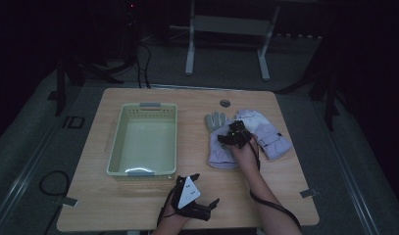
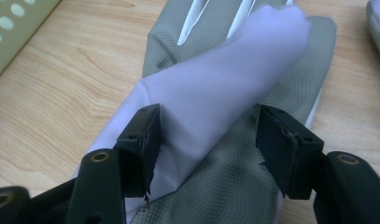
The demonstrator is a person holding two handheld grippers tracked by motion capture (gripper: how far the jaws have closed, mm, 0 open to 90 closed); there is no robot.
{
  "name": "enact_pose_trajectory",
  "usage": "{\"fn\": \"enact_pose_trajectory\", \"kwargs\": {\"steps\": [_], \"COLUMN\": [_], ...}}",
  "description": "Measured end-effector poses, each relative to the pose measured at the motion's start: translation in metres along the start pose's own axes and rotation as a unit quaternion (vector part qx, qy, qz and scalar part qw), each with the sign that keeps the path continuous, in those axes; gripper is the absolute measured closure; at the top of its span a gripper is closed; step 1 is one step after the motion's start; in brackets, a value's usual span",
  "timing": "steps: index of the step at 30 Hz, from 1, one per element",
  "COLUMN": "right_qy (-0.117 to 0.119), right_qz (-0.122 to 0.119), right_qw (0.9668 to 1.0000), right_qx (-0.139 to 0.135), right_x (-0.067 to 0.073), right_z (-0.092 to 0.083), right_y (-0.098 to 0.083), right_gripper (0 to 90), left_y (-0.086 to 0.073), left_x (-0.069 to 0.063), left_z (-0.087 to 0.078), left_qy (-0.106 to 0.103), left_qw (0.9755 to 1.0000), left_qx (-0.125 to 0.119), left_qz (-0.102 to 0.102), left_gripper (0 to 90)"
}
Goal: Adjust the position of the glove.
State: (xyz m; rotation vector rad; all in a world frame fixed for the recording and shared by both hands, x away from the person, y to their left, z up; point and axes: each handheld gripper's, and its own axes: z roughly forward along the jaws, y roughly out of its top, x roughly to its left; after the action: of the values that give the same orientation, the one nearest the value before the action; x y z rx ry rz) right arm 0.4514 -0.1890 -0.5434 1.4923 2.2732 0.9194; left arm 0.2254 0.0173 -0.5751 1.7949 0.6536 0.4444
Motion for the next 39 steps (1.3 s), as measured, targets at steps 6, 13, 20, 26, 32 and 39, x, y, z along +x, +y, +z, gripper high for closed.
{"fn": "enact_pose_trajectory", "kwargs": {"steps": [6,13,20,26,32,39], "right_qy": [0.027,0.033,0.052,0.061,0.063,0.062], "right_qz": [-0.001,0.000,-0.004,-0.023,-0.049,-0.055], "right_qw": [0.9996,0.9993,0.9986,0.9978,0.9956,0.9955], "right_qx": [0.013,0.015,0.013,-0.014,-0.049,-0.046], "right_x": [-0.002,0.001,0.006,0.013,0.024,0.031], "right_z": [0.001,-0.001,-0.024,-0.065,-0.108,-0.121], "right_y": [0.002,0.003,0.009,0.017,0.016,-0.008], "right_gripper": [60.5,78.9,82.3,82.0,81.9,81.9], "left_y": [0.000,0.000,0.000,0.000,0.000,0.000], "left_x": [0.000,0.000,0.000,-0.001,-0.001,-0.002], "left_z": [0.001,0.001,0.000,0.000,0.000,0.000], "left_qy": [-0.002,-0.003,-0.002,-0.002,-0.001,0.001], "left_qw": [1.0000,1.0000,1.0000,1.0000,1.0000,1.0000], "left_qx": [0.005,0.005,0.003,0.002,0.001,0.001], "left_qz": [0.003,0.002,0.002,0.004,0.005,0.008], "left_gripper": [0.1,0.1,0.1,0.1,0.1,0.0]}}
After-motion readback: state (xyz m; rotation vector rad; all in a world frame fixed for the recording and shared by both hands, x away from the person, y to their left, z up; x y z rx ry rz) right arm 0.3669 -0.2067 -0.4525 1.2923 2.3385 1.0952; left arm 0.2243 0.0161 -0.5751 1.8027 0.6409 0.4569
